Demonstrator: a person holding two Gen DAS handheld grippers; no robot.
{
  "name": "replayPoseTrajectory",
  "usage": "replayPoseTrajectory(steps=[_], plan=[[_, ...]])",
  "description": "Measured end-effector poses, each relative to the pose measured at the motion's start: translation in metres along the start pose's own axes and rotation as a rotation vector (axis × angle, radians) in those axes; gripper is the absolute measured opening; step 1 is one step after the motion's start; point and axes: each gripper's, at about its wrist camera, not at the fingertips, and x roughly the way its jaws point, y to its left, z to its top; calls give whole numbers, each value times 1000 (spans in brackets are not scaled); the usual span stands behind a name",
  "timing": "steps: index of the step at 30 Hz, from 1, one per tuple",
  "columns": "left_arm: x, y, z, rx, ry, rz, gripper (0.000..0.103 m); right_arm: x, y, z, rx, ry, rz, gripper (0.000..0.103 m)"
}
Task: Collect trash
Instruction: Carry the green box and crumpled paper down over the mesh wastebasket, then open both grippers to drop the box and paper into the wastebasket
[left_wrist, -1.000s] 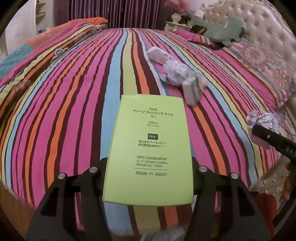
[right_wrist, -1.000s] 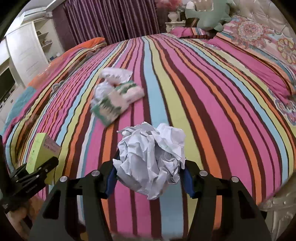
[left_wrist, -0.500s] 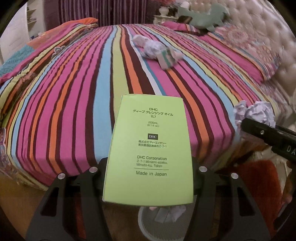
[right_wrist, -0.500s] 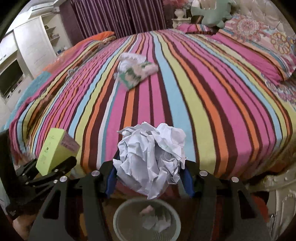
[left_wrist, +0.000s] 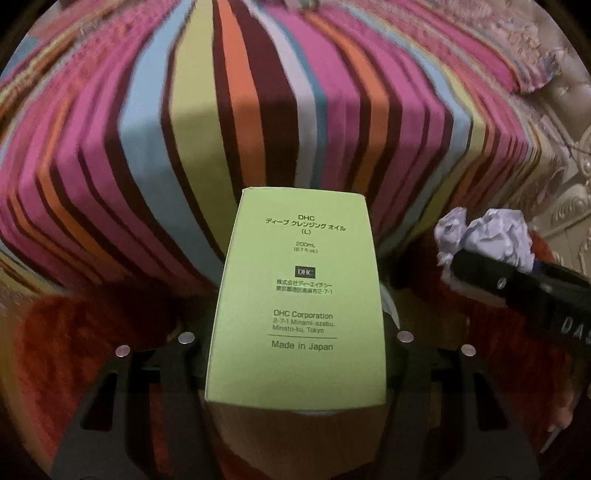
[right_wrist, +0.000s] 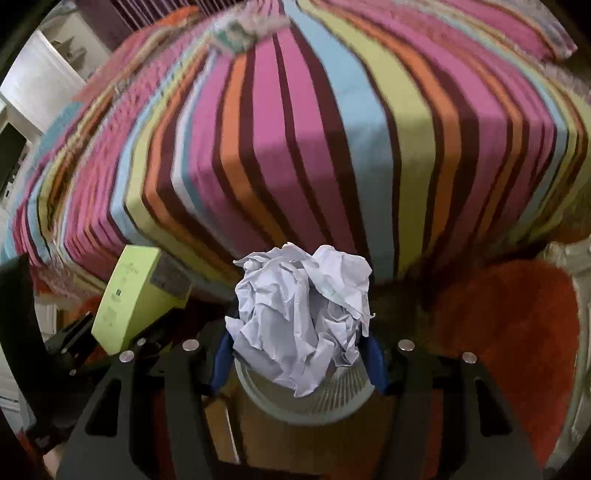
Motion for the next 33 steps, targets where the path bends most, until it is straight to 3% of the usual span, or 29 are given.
replayPoseTrajectory(steps=[3, 14, 23, 33], plan=[[19, 3, -5, -25, 82, -29, 58, 19, -2, -4, 16, 96, 31, 55], [88, 6, -13, -64, 357, -20, 58, 88, -17, -4, 133, 363, -7, 55], [142, 3, -19, -101, 517, -34, 58, 132, -33, -11, 195, 471, -64, 55], [170, 7, -33, -132, 615, -25, 59, 167, -42, -21, 217, 571, -88, 55]])
